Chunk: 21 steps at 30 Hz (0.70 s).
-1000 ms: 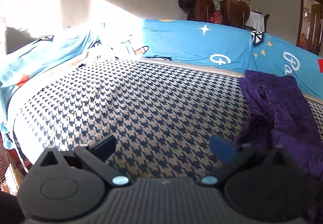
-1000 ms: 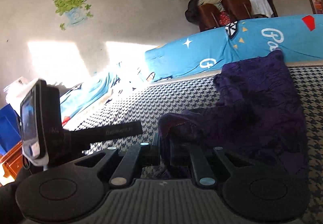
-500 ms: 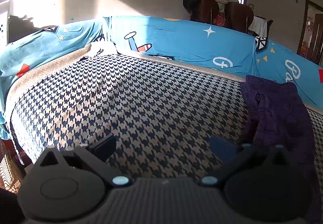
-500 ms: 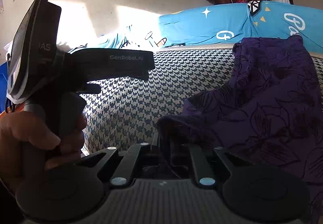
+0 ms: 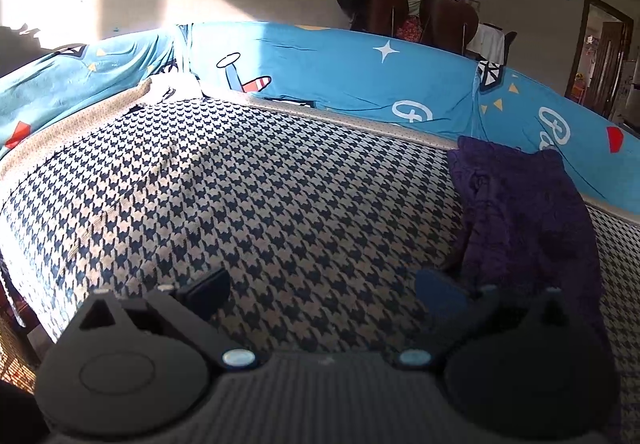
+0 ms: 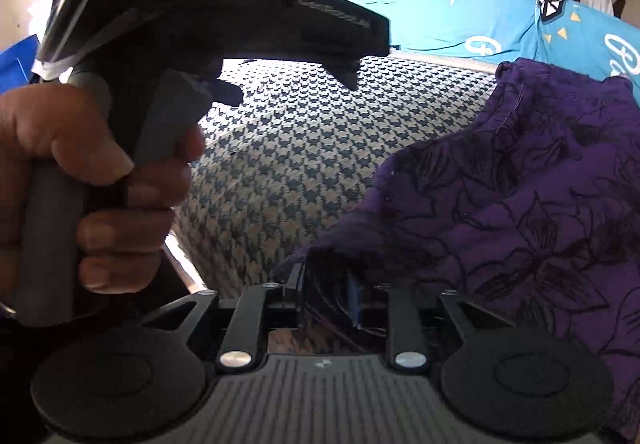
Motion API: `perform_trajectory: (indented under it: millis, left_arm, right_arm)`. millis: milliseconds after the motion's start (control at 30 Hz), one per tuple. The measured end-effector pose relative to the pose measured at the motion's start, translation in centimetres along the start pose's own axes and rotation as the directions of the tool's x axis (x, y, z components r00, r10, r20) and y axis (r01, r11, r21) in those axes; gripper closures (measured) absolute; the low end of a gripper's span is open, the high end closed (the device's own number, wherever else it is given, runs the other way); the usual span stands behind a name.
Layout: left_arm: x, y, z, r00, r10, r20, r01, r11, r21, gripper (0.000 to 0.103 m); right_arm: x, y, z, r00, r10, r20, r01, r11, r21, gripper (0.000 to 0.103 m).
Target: Fold clothes
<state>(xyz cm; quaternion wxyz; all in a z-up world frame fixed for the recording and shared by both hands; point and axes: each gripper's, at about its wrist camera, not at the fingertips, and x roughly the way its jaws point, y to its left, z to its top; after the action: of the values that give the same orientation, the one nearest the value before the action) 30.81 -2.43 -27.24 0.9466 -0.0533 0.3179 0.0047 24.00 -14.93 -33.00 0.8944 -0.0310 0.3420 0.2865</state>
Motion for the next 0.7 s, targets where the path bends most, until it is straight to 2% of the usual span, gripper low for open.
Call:
perform_trajectory:
  millis: [200,367,467,533,700]
  left_arm:
    - [0.1,-1.0,-0.4,0.999,-0.032,-0.011,0.033,0.999,0.044,0.000]
    - [0.8,-1.7,-0.9,0.999,-0.027,-0.042,0.030,0.997,0.069,0.000]
    - [1.1,-2.4,-1.3,0.998,-0.029,-0.057,0.035,0.995,0.096,0.000]
    - [1.2,-2.9,-1.7,0.997,-0.036,-0.069,0.043,0.993,0.113,0.000]
    - [1.4,-4.1,-2.4,0.996,-0.043,-0.083,0.056,0.986,0.155,0.000]
  right_arm:
    - [-1.1,-0.8,-0.3,0.995,0.097,-0.026,-0.096,0.995,0.032,0.079]
    - [-3.7,-2.6,-1.2,1.000,0.002,0.023,-0.004,0.997,0.078,0.079]
    - [-5.8,-4.2,-1.7,0.994,-0.096,0.057,0.088,0.986,0.138,0.079]
    - [-7.3,-5.1,-2.3,0.983,-0.164,0.078,0.148,0.973,0.175,0.079]
    - [-10.3,-7.9,-3.4,0.942,-0.327,0.076,0.289,0.905,0.314,0.077]
